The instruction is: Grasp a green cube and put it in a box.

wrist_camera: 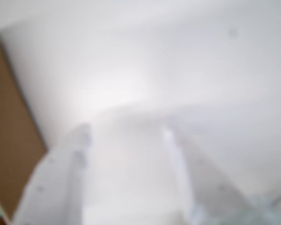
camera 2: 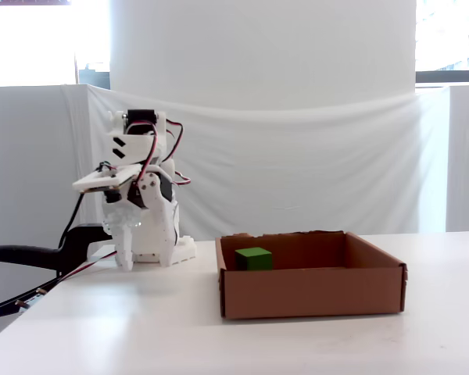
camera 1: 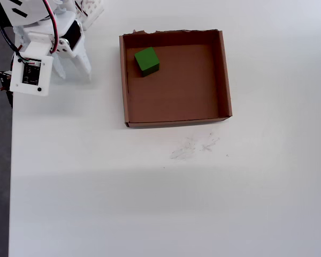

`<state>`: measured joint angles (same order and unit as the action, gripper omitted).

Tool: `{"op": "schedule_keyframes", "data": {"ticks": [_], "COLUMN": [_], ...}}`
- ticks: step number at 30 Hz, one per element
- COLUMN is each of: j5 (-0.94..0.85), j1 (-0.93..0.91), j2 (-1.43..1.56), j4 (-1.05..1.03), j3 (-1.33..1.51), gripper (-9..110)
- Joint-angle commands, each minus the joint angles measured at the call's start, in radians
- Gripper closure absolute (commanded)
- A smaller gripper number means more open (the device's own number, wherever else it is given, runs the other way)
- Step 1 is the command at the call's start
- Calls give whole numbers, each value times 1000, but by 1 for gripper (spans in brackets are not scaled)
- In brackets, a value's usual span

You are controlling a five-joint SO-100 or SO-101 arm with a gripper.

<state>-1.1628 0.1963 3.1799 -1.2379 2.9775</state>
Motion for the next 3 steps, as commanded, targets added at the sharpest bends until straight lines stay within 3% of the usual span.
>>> {"op": "schedule_keyframes", "data": {"ticks": [1,3], "j5": [6,6], "j1": [5,5], "j2": [2,2], "j4": [-8,-8], "j3": [-6,-6], "gripper": [80,80]}}
